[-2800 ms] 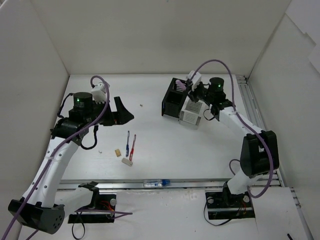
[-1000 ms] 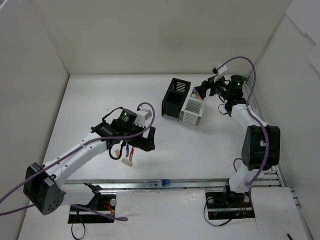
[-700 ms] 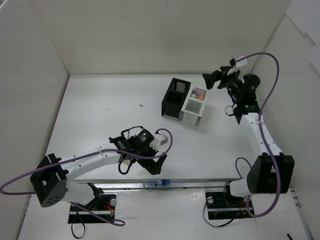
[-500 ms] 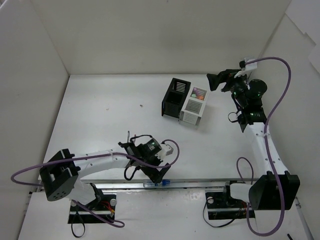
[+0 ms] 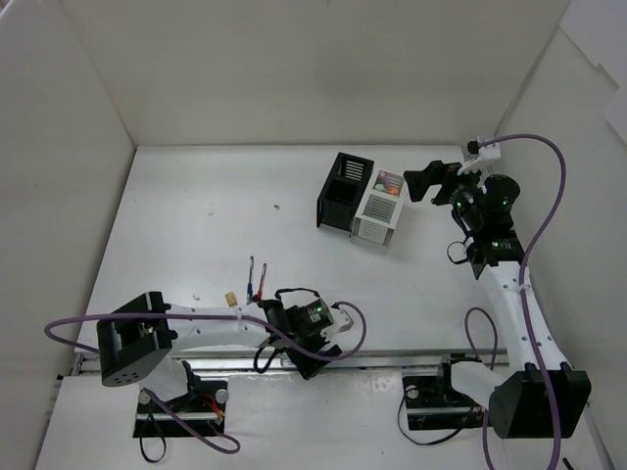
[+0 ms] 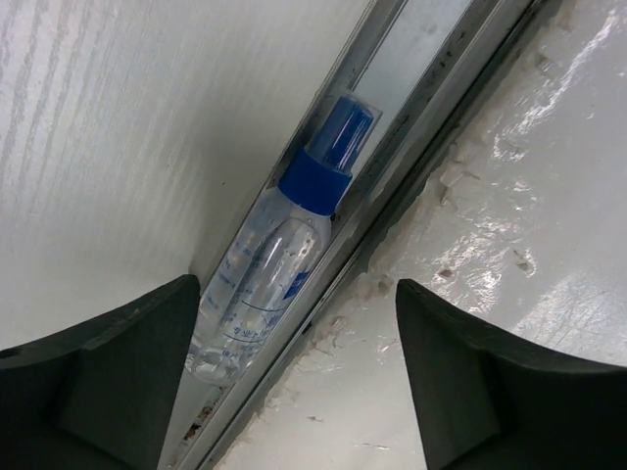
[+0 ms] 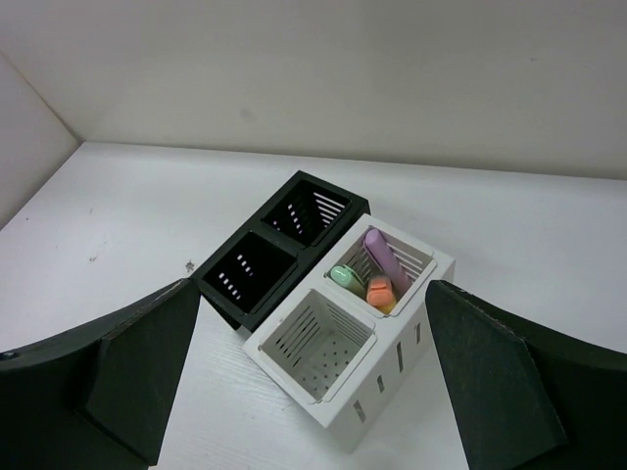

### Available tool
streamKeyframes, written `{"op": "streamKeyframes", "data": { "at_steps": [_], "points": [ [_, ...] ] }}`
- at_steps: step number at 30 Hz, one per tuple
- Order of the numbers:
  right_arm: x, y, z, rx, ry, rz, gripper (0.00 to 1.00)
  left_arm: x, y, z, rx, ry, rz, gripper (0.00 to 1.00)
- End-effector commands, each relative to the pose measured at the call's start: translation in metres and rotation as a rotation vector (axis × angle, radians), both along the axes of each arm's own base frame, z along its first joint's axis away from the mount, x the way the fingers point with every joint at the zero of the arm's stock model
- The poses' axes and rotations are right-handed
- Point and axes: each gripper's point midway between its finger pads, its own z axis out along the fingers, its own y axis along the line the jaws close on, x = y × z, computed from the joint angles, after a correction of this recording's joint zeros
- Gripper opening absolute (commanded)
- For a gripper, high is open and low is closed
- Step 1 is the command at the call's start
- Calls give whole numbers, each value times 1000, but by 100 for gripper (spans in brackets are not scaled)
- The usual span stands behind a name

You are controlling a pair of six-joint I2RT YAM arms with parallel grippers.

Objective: Sort the stationery into containers
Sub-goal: Pick up the stationery from the corner of the board.

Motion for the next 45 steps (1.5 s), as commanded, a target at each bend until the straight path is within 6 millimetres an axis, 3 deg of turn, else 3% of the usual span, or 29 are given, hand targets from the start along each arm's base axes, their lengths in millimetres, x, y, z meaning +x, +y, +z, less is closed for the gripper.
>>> {"op": "streamKeyframes", "data": {
  "at_steps": [1, 4, 10, 17, 27, 35, 39, 40, 45],
  "points": [
    [-9, 1, 28, -10, -89, 1, 98, 5, -2, -1, 11, -49, 24, 74],
    [-13, 1, 27, -10, -89, 1, 98, 9, 2, -12, 88, -82, 42, 57],
    [-18, -2, 29, -27, -97, -16, 98, 1, 8, -29, 214, -89, 38, 41],
    [-16, -6, 24, -36, -86, -33, 98, -10, 27, -32, 278, -55, 79, 39],
    [-14, -7, 21, -48, -76, -37, 98, -21, 40, -25, 294, -7, 95, 39],
    [-12, -8, 18, -52, -62, -46, 98, -17, 46, -41, 374, -22, 110, 46],
    [-13, -9, 20, -54, -64, -49, 98, -17, 43, -46, 385, -15, 108, 44],
    [-14, -8, 20, -52, -64, -46, 98, -15, 42, -45, 378, -24, 112, 42],
    [-17, -8, 23, -52, -73, -45, 98, 6, 34, -13, 309, -142, 166, 5]
  ]
}}
